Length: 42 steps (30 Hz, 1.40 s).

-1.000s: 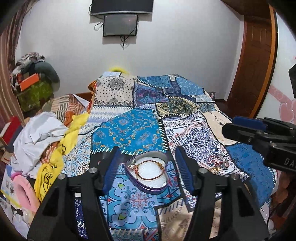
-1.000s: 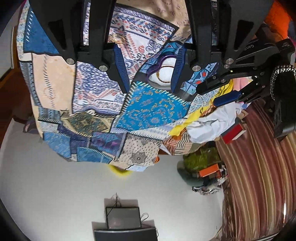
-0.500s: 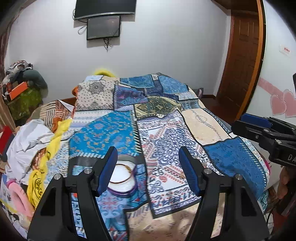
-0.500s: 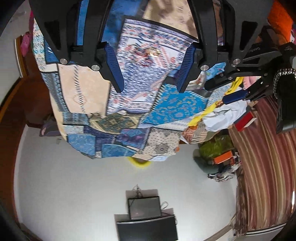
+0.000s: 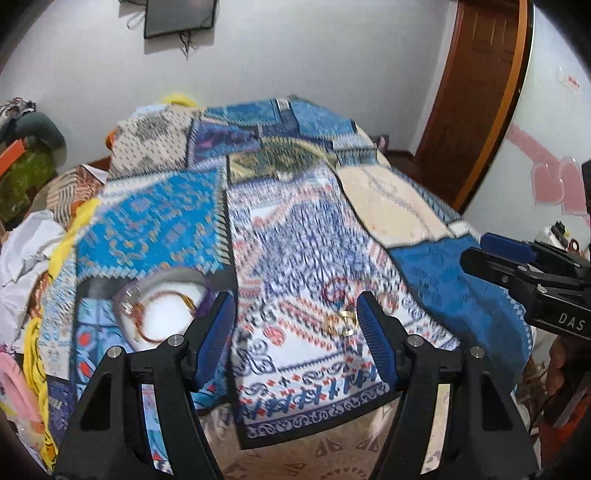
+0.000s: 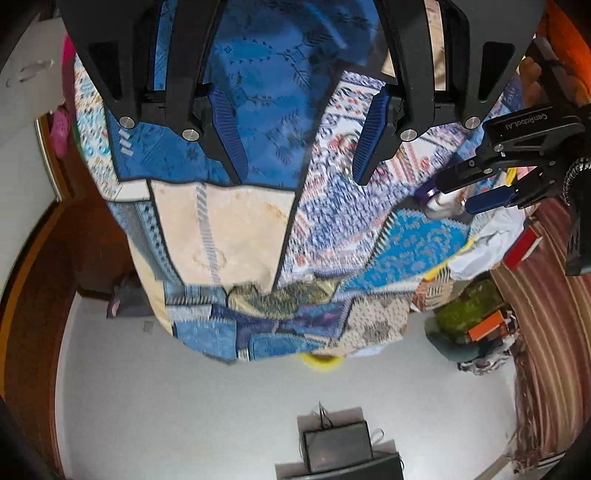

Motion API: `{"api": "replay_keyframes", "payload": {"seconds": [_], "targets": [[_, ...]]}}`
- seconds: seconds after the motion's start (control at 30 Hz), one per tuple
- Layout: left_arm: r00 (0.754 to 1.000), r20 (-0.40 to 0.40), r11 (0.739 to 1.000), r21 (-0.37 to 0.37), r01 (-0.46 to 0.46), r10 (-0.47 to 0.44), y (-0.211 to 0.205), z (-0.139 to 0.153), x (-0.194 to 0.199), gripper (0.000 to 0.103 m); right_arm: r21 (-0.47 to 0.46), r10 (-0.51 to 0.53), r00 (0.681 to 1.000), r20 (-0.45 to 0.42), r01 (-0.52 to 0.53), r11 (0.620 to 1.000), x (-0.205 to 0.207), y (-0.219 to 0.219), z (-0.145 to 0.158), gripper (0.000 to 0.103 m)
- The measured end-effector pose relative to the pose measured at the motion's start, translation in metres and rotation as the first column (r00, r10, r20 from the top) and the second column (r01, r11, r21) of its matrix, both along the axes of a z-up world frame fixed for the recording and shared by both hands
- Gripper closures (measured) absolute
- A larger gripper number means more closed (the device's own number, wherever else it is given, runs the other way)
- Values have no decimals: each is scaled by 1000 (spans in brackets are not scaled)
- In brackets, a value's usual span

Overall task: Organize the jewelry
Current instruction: 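Withdraw the right gripper and move it back to the jewelry pile, then close the right gripper on a gold ring in the pile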

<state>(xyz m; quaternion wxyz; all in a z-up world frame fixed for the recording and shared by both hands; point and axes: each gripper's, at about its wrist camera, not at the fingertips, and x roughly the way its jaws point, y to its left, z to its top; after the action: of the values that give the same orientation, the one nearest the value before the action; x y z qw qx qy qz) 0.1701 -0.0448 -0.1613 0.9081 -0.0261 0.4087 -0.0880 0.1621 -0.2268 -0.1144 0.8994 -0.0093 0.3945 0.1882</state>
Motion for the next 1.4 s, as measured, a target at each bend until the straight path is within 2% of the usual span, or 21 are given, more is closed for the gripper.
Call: {"api": "replay_keyframes", "payload": {"seconds": [0.17,0.4,0.43,0.5,0.67,0.83,0.9,1.03,1.1,1.33,1.4], "targets": [[998,-59,1000,0,11,-11,-4,-21,0,36,6,51,996,-73,-50,999,3,8,-22,48],[996,-85,999,-11,36,-37,-7,-33,-3,36,-37,146,986,-85,-150,988,8,28,-35,48],[996,-80,999,-4,36,-37,-7,-33,-4,37,-40,156,984,-90,-160,986,10,31,-38,48],[997,-71,999,12,37,-36,-8,-34,-4,47,-42,162,982,-99,-167,985,12,33,-41,48],[996,-68,998,8,57,-57,-9,-34,-2,55,-2,192,973,-125,-193,981,20,33,-46,48],[995,-64,997,-5,76,-76,-13,-34,1,63,-35,207,971,-119,-212,977,20,39,-51,57],[995,-65,997,-17,74,-75,-12,-34,3,73,-35,218,969,-118,-223,974,20,43,-51,64],[995,-74,997,-55,63,-66,-7,-34,6,83,-67,244,964,-106,-252,965,17,51,-53,72],[995,-80,995,-77,57,-63,-5,-34,8,86,-73,251,962,-103,-259,963,17,52,-54,83],[995,-80,993,-102,58,-66,-7,-36,14,87,-42,242,964,-106,-247,968,19,49,-53,83],[995,-79,993,-103,59,-67,-8,-36,15,93,-41,236,966,-105,-241,970,18,48,-52,83]]}}
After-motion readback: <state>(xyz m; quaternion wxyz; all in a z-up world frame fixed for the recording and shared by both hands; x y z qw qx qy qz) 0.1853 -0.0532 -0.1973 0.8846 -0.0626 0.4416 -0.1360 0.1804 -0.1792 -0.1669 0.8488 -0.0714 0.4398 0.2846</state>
